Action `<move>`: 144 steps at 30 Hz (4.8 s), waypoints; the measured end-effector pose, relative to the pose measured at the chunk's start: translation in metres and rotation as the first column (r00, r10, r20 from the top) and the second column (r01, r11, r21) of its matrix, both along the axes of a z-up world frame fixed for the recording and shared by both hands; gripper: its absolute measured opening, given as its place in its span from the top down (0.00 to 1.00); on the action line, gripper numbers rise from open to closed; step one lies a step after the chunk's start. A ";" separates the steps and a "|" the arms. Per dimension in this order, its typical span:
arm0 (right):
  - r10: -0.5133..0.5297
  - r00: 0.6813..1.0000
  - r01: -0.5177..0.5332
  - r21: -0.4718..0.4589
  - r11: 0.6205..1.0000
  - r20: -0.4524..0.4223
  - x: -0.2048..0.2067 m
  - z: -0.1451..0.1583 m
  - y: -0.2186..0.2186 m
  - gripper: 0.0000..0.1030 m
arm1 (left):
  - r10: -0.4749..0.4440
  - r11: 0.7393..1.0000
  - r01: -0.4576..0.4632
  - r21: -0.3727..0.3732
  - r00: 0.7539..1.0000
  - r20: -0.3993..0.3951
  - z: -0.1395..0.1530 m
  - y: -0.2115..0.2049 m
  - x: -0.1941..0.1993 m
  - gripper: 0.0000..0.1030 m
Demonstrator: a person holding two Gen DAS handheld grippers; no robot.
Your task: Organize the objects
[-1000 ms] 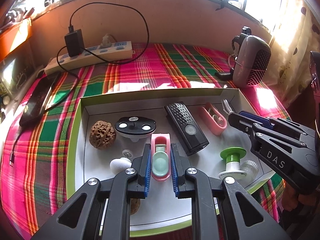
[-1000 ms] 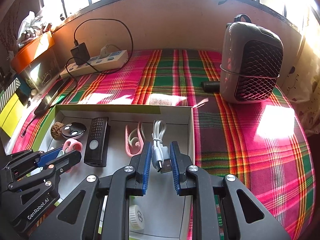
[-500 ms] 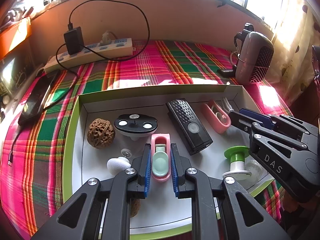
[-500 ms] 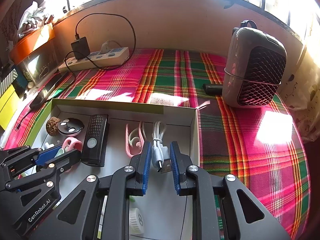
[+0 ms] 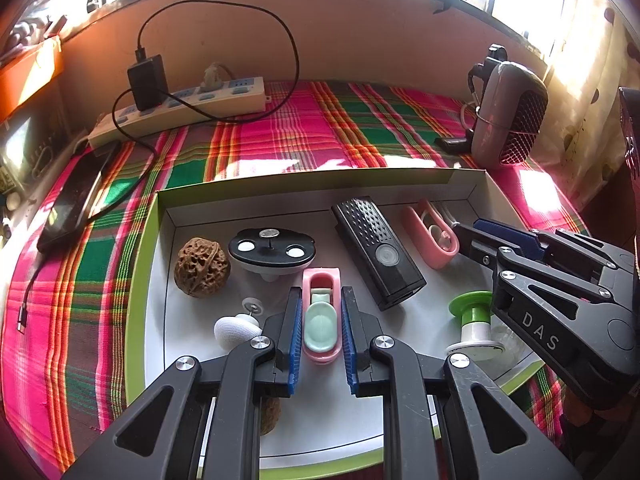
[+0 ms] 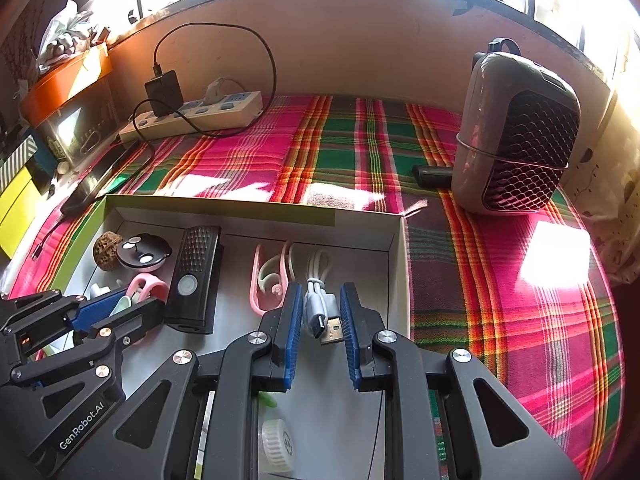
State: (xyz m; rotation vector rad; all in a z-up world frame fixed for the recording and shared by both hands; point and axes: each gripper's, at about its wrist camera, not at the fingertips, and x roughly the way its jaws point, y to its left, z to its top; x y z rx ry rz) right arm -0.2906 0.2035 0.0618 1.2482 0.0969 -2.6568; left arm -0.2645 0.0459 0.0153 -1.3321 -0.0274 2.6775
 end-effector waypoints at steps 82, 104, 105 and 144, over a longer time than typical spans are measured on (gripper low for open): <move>-0.043 0.999 0.043 0.015 0.999 0.002 0.146 -0.006 -0.011 0.60 | 0.140 0.985 -0.142 -0.095 0.990 -0.033 0.001 -0.018 0.136 0.72; -0.094 0.995 0.093 0.042 0.995 0.026 0.160 -0.014 0.014 0.42 | 0.153 0.984 -0.157 -0.089 0.987 -0.042 -0.007 -0.023 0.152 0.72; -0.094 0.995 0.093 0.045 0.995 0.025 0.160 -0.014 0.014 0.42 | 0.154 0.984 -0.157 -0.088 0.987 -0.042 -0.007 -0.022 0.152 0.72; -0.094 0.995 0.093 0.045 0.995 0.025 0.160 -0.014 0.013 0.41 | 0.153 0.984 -0.157 -0.088 0.987 -0.043 -0.006 -0.021 0.152 0.72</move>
